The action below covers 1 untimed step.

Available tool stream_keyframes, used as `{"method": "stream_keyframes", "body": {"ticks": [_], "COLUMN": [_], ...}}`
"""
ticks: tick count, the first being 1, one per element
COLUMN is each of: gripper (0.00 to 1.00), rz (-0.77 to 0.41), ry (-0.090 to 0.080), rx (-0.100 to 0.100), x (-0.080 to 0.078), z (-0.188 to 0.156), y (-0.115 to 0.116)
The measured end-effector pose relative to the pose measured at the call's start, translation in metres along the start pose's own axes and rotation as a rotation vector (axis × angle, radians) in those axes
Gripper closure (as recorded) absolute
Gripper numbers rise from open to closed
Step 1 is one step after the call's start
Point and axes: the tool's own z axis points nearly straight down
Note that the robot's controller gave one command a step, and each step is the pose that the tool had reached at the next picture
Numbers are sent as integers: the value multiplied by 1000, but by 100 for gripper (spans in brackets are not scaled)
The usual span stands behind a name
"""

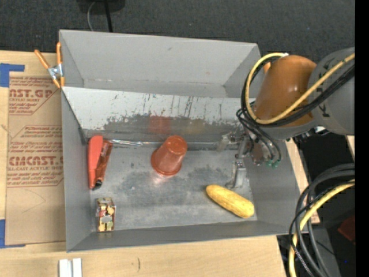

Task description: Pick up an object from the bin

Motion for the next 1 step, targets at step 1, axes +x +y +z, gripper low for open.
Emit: {"method": "stream_keyframes", "body": {"ticks": [1], "gripper": [0], "rz": [-1], "ry": [-7], "rx": [1], "x": [-1], "z": [-5], "y": [0]}}
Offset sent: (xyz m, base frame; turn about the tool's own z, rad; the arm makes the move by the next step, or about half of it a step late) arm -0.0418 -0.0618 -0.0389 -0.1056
